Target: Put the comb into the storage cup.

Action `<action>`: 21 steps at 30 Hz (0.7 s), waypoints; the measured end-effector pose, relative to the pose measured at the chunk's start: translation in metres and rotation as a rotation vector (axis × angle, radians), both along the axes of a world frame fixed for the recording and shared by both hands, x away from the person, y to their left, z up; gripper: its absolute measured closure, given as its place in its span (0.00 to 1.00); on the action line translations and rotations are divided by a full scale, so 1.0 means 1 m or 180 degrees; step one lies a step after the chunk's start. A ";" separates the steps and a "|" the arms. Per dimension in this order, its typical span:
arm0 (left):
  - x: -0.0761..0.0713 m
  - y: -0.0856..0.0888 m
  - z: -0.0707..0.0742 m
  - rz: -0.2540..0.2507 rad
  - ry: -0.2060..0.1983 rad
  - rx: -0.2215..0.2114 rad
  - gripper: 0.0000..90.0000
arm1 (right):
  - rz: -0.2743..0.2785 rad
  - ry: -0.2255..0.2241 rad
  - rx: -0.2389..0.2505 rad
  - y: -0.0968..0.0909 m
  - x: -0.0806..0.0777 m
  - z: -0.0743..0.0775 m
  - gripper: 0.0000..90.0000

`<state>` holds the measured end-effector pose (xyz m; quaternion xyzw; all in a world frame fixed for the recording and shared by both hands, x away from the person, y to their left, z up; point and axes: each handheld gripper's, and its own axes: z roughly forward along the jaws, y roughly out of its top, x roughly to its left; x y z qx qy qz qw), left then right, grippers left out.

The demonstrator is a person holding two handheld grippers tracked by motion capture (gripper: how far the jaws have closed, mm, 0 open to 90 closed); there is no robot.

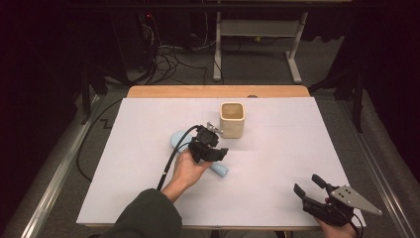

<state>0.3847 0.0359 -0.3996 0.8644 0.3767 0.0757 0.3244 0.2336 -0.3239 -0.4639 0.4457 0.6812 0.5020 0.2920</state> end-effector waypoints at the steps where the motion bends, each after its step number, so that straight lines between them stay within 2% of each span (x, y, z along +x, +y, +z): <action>1: 0.001 0.000 0.000 -0.0024 0.0035 0.0014 0.60 | 0.0001 -0.0005 -0.0004 0.000 0.000 0.000 0.30; 6: 0.006 -0.002 -0.005 -0.0077 0.0227 0.0144 0.66 | 0.0001 0.0000 -0.0004 0.000 0.000 0.000 0.30; 14: 0.014 -0.006 -0.012 -0.0058 0.0403 0.0358 0.82 | 0.0008 0.0009 0.0002 0.000 0.000 0.000 0.30; 21: 0.016 -0.011 -0.016 -0.0116 0.0518 0.0385 0.97 | 0.0005 0.0008 0.0011 0.000 0.001 0.000 0.30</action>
